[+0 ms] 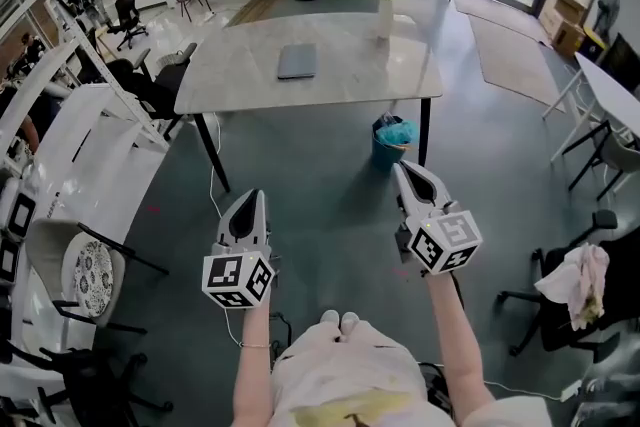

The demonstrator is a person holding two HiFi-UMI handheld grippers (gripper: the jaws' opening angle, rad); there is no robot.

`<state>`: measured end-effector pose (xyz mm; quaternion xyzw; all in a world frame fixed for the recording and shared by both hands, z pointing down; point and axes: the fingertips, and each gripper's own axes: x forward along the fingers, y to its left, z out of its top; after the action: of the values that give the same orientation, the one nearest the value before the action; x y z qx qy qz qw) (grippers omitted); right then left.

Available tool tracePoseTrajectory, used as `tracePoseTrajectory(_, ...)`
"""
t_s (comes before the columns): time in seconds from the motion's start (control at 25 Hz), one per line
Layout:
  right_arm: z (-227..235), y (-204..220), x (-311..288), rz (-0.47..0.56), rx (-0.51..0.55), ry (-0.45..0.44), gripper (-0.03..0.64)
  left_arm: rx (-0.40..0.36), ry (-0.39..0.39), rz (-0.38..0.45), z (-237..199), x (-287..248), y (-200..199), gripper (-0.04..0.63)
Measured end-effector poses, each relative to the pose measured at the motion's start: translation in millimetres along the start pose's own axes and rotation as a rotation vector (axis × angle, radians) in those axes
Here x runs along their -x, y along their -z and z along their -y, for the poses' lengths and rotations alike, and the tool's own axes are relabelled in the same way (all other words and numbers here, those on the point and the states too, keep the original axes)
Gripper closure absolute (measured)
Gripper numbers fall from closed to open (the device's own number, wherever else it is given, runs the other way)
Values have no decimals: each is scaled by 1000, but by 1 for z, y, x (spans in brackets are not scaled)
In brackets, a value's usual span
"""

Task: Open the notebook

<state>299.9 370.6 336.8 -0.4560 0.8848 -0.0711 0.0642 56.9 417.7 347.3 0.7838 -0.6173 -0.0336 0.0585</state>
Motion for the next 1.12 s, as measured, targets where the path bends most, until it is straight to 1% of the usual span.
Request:
tracePoseTrajectory(0.08,4,2,3,-1,-2,-2,612,-1,-2,-3,4,-1,2,595)
tracePoseTrajectory(0.28,10,9,4,-5,-70,-22,612,-6,-3,-7,11,-1,5,595)
tracePoseTrajectory(0.4,16,12,1,-18,-72,-15,612,-3,-5,-5,14,0,7,595)
tracePoseTrajectory(0.44,18,13,-1,-20,-79,-18,596,-1,-9,-4,14,0,8,595)
tracePoseTrajectory(0.52,20,16,-6,-23,-87,-26,593,4,-18,-6,12,-2,10,595)
tracePoseTrajectory(0.84,33,25,-47,-44,-85,-26,535,18,-40,-17,-16,-32,14,595)
tracePoseTrajectory(1.12,57,37,-114,-59,-90,-5,502,40,-34,-31,-60,-95,19,595)
